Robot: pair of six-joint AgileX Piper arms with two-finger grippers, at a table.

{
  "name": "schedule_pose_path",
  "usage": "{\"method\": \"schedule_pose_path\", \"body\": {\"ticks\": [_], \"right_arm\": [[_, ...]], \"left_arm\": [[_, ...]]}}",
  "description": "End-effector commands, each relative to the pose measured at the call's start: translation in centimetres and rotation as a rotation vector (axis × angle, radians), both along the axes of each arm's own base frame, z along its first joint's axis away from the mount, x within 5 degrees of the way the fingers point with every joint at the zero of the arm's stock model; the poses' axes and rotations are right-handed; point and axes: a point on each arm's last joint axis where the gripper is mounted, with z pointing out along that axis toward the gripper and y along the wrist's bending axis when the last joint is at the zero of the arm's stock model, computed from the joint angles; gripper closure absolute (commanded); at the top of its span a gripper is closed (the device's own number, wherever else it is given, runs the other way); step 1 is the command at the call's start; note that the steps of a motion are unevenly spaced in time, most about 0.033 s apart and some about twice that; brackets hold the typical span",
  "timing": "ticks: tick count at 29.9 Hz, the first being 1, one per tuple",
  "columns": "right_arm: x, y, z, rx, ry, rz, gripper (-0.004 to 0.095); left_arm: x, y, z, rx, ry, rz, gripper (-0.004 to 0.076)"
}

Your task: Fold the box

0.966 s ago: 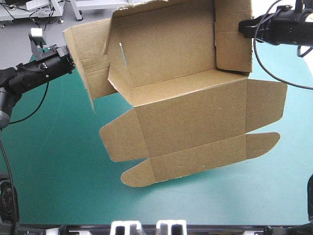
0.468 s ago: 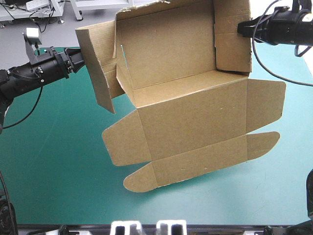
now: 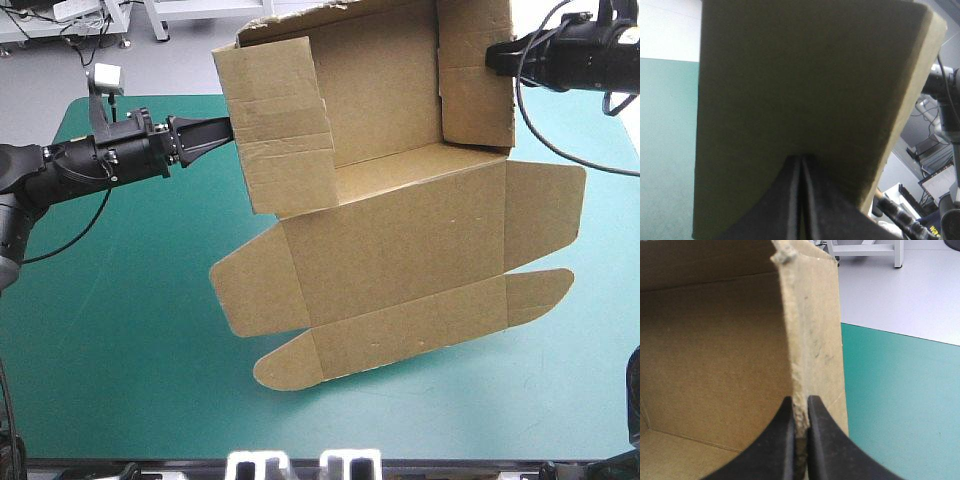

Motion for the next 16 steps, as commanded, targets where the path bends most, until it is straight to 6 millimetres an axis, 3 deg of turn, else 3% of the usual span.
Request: {"method": "schedule_pose_path", "body": {"ticks": [1,11,16], "right_arm": [[-1.6,0.4,2.5,0.079,-0.113,0.002,0.0927],[-1.6,0.3,2.4,0.061,-0.114,-0.014,0.0927],[-1.5,0.1,2.3,0.048,-0.113,-0.027,0.0926]], "left_arm": [[-1.8,-0.9,1.7,-0.007,-0.061,-0.079,0.0734],[-2.4,-2.0,1.4,0.028,-0.069,-0.147,0.0727],[-2.6,-2.7,1.5,0.040,-0.124,-0.170,0.0621]]}}
